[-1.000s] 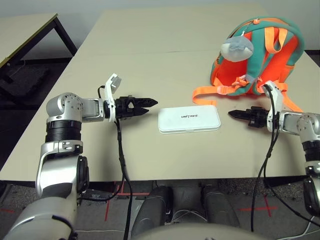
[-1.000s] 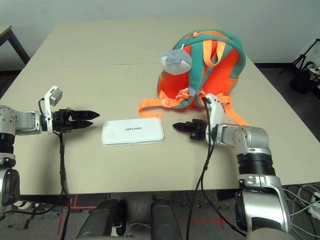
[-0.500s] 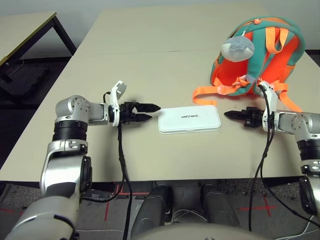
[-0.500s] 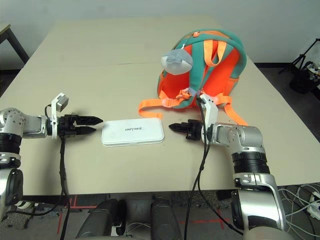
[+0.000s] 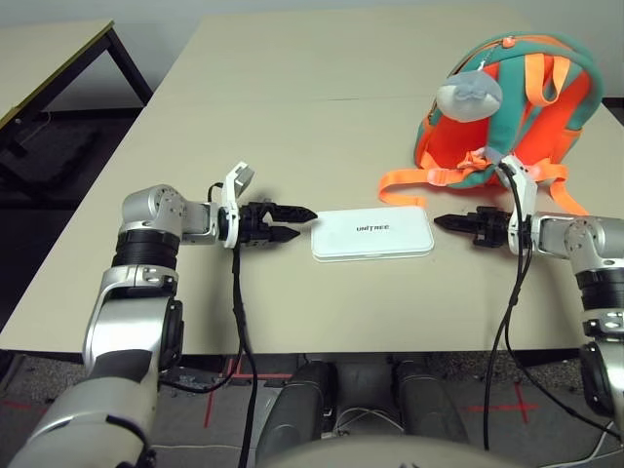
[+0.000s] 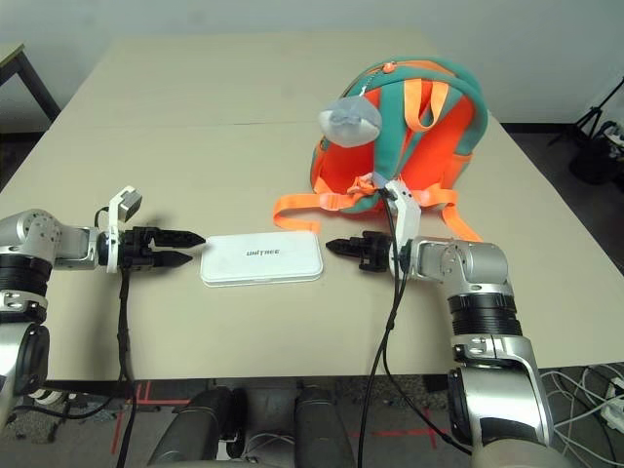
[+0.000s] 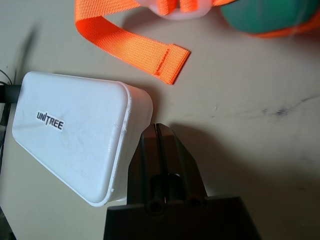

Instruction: Put the pencil case into the backpack and zip it.

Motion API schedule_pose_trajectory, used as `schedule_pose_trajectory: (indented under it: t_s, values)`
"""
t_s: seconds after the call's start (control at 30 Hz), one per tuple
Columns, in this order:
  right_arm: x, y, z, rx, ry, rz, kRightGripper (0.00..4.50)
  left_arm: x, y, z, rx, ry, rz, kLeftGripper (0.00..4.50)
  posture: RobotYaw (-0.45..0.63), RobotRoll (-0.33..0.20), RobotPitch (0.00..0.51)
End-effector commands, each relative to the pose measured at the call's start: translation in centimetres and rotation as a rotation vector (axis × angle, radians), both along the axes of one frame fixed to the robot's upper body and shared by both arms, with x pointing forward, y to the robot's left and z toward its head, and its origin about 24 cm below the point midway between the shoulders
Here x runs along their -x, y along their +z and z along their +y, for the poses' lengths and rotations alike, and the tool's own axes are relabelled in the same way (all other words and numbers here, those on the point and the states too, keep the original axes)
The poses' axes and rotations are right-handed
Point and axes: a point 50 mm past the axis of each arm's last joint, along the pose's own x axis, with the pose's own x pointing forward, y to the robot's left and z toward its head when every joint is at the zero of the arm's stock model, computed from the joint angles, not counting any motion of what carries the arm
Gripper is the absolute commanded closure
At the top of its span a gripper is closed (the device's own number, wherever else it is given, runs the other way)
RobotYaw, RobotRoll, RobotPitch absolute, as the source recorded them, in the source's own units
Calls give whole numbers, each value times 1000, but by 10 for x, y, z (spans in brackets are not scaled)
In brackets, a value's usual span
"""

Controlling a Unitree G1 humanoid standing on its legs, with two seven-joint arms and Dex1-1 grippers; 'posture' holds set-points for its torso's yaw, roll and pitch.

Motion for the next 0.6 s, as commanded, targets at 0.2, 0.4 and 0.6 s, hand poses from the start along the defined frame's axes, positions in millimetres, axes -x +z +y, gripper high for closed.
schedule_pose_trajectory:
  t_s: [0.2, 0.4, 0.6]
  values:
    - [10, -9, -1, 23, 17, 39, 4473, 6, -15, -15, 13, -56, 110, 0, -69, 0, 148]
    - [15, -11, -2, 24, 10, 48, 4473, 10, -18, -21, 14, -94, 152, 0, -76, 0, 151]
    - [17, -11, -3, 19, 4, 49, 4473, 10, -23, -26, 6, -110, 160, 0, -85, 0, 154]
